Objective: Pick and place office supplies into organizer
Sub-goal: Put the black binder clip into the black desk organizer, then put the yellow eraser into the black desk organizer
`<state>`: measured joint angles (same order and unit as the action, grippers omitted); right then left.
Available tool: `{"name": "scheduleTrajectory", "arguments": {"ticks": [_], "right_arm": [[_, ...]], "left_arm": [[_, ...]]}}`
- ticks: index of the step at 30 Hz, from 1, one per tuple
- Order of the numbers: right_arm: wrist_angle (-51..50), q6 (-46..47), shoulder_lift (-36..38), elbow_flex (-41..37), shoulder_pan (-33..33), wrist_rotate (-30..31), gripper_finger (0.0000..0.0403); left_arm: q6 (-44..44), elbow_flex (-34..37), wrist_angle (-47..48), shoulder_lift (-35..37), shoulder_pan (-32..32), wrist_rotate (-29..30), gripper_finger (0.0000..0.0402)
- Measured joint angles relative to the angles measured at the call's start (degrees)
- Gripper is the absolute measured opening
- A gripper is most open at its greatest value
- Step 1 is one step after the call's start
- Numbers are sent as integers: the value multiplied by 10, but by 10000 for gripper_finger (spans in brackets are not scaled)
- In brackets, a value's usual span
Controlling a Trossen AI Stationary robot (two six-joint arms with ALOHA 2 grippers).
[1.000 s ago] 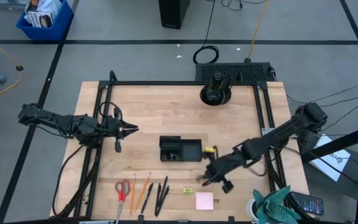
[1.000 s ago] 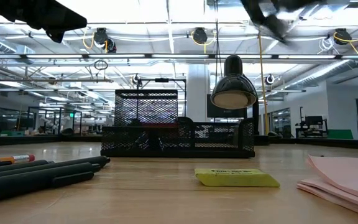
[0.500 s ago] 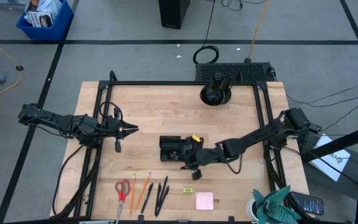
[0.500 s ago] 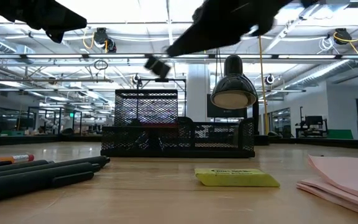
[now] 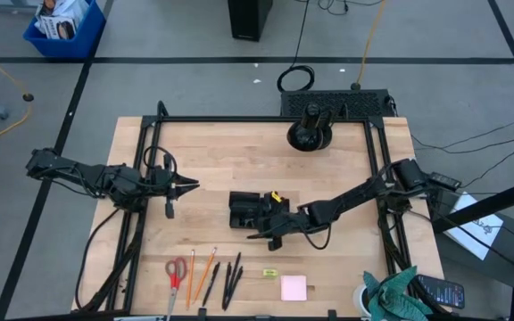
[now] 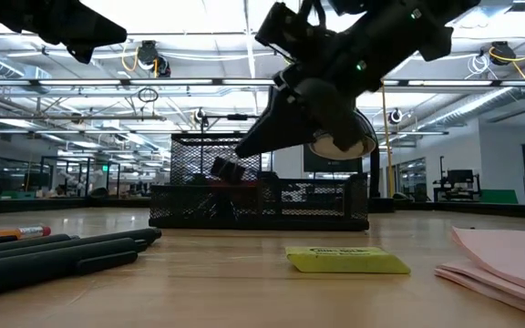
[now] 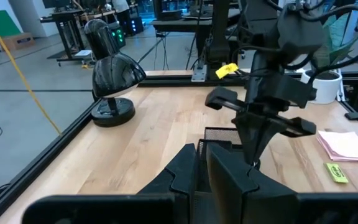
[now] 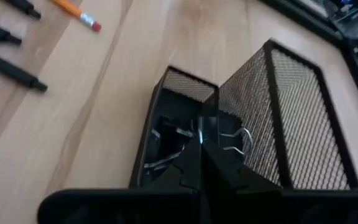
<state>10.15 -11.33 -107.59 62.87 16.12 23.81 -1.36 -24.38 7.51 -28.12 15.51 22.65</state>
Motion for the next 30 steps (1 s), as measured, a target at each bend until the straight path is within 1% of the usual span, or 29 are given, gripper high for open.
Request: {"name": "scheduleTrajectory", "arguments": {"ticks": [11,13,16,20,24,27,30], "right_arm": [[-28,1,-2,0,0,-1,0],[-28,-3,-2,0,0,-13,4],[-24,-5,-1,0,1,-29,23],[-27,0,3,0,2,-29,60],[-28,-8,22,0,9,-7,91],[-44,-9,49,0,24,4,105],[-80,28,71,0,44,-5,107]], "left_arm": [[9,0,0,0,0,0,47],[9,0,0,0,0,0,47],[9,0,0,0,0,0,47],[9,0,0,0,0,0,47],[9,0,0,0,0,0,47],[9,0,2,0,0,0,47],[9,0,5,0,0,0,47]]}}
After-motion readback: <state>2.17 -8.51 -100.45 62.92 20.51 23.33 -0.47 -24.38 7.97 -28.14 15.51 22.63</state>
